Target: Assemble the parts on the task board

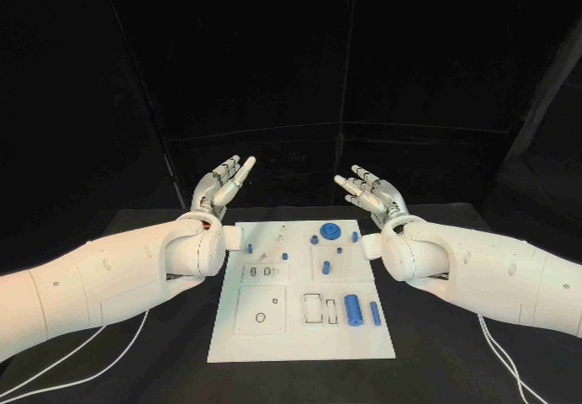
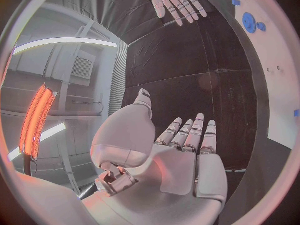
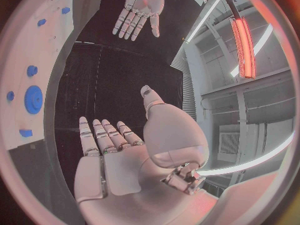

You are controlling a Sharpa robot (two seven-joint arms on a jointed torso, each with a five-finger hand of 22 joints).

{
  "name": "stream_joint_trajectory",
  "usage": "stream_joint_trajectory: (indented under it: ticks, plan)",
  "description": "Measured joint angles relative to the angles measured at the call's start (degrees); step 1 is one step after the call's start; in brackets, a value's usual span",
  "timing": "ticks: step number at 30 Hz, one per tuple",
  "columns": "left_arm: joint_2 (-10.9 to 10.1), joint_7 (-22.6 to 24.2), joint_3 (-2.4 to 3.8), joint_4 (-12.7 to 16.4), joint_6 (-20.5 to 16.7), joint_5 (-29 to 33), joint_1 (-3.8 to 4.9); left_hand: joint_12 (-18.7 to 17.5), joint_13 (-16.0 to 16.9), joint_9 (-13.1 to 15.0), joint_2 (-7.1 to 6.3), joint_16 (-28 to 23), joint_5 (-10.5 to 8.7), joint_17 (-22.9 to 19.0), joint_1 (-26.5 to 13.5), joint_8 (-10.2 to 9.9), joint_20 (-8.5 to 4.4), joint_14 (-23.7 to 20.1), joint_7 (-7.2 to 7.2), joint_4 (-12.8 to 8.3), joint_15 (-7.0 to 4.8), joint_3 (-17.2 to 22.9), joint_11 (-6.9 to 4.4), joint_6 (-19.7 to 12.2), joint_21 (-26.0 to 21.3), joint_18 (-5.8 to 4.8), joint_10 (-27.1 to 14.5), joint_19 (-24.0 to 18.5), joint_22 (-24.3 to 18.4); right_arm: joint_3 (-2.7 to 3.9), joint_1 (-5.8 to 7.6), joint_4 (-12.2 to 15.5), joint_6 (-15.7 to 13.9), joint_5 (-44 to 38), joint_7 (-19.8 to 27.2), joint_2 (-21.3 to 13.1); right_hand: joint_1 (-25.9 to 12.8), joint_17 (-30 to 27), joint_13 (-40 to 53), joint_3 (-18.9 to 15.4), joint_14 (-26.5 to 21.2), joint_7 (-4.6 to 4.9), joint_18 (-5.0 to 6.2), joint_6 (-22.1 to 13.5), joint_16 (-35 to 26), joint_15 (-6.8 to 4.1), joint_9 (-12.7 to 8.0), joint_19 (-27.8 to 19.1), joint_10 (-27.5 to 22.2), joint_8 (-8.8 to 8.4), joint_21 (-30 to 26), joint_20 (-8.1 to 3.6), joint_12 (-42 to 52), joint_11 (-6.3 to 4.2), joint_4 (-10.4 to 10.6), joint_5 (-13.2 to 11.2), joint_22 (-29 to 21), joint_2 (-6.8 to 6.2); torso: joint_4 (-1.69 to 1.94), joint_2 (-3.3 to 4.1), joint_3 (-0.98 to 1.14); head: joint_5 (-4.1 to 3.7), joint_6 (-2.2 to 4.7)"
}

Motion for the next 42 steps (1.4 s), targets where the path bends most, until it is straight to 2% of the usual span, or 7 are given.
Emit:
stream_joint_trajectory:
  ticks: [5,10,16,19,22,30,42]
  plan:
    - [0.72,1.43,-0.64,-1.65,3.78,1.61,0.80,0.00,0.05,0.08,0.33,0.00,0.20,0.10,2.20,0.23,0.60,0.71,0.20,0.41,0.32,-0.37,0.41,0.63,0.00,0.87,0.41,0.13,0.07,-0.47,0.93,-3.23,6.53,-3.49,-2.66,1.45,3.58,0.65,0.76,0.04,7.96,0.35,1.37,5.30,1.72,0.46,0.61,5.73,8.20,1.04,1.86,0.19,1.64,0.65,-1.61,0.00,0.88,0.31,0.01,0.00,0.01,0.00,-0.01]
    - [0.68,2.27,-0.68,-1.74,5.61,2.57,0.84,0.00,0.05,0.08,1.37,0.00,1.72,0.30,3.23,0.23,0.82,0.71,0.11,0.63,0.31,-0.15,0.72,1.34,0.27,0.87,0.71,-0.09,0.13,-0.65,1.29,-4.56,11.12,-6.06,-4.52,2.00,7.77,1.56,1.69,0.58,21.50,1.24,3.65,18.02,5.04,-0.69,1.95,14.83,21.87,4.09,5.42,0.24,5.24,-0.15,-4.23,-0.26,2.37,0.25,0.01,0.00,0.01,0.00,-0.01]
    - [-3.93,2.58,-0.70,0.03,7.00,3.05,0.83,0.47,0.23,0.17,1.30,0.92,1.75,0.84,4.14,0.33,1.24,3.36,0.20,-0.36,0.59,-0.09,1.46,2.46,0.45,0.87,2.14,0.33,0.28,-0.68,2.46,-6.16,9.40,-17.75,-5.00,0.39,10.82,1.96,1.77,2.20,34.53,2.97,4.94,31.30,7.71,-3.14,2.53,23.73,33.88,6.51,9.51,-0.72,7.33,-2.17,-7.38,-1.41,3.73,0.05,-0.07,0.46,-0.10,0.33,-0.70]
    - [-4.50,3.07,-0.70,1.37,7.15,3.10,0.84,6.37,2.75,1.56,-0.26,6.45,1.75,3.66,9.77,3.17,1.17,19.88,0.81,-4.83,1.70,0.29,4.03,14.10,5.57,0.86,23.64,14.08,3.14,-0.63,3.37,-6.76,8.56,-23.36,-5.34,0.48,11.16,2.14,1.76,3.51,40.07,3.81,5.83,36.24,8.21,-4.46,2.53,27.57,38.85,6.52,11.42,-1.63,7.34,-3.18,-8.85,-1.68,4.30,-0.28,-0.14,1.01,-0.13,0.41,-0.64]
    - [-5.23,3.63,-0.73,2.91,7.32,2.96,0.94,9.11,3.14,2.22,-0.86,9.06,1.75,4.56,13.29,4.82,1.29,28.20,1.99,-7.96,1.04,0.34,3.60,23.58,10.12,0.86,34.97,26.40,5.21,-0.63,4.21,-7.32,7.96,-29.22,-5.88,0.53,11.45,2.41,1.76,4.57,44.30,4.66,5.83,39.67,8.43,-5.61,2.52,30.85,42.65,6.52,13.38,-2.67,7.34,-4.08,-10.23,-1.78,4.97,-0.57,-0.18,1.66,-0.14,0.47,-0.36]
    - [-7.81,4.35,-0.72,7.33,7.90,2.56,1.06,7.94,2.18,2.18,-0.20,9.12,1.75,4.42,15.20,5.15,0.68,36.18,4.34,-11.66,-0.92,0.06,2.27,35.50,12.18,1.79,41.42,36.38,5.45,-0.62,6.00,-6.30,7.63,-43.40,-9.65,0.22,11.26,4.43,1.92,7.01,54.46,3.62,5.82,45.49,10.97,-8.59,2.52,38.13,50.15,6.22,20.15,-5.68,6.23,-6.12,-12.97,-1.78,8.08,-1.21,-0.29,3.53,-0.19,0.23,0.58]
    - [-10.59,4.22,-0.73,12.90,9.28,1.33,1.06,6.89,2.19,2.09,-0.18,8.04,1.75,4.00,15.18,4.21,0.38,36.73,4.72,-12.28,-0.92,-0.24,2.05,36.45,12.17,1.78,42.17,38.81,4.89,-0.52,8.46,-3.86,10.87,-66.09,-21.68,1.71,8.01,16.53,2.20,9.68,68.62,1.89,5.82,50.00,27.14,-13.05,2.51,46.28,54.49,3.37,40.93,-10.76,2.42,-8.50,-15.96,-1.33,20.09,-4.45,0.24,6.67,-0.80,-0.33,1.50]
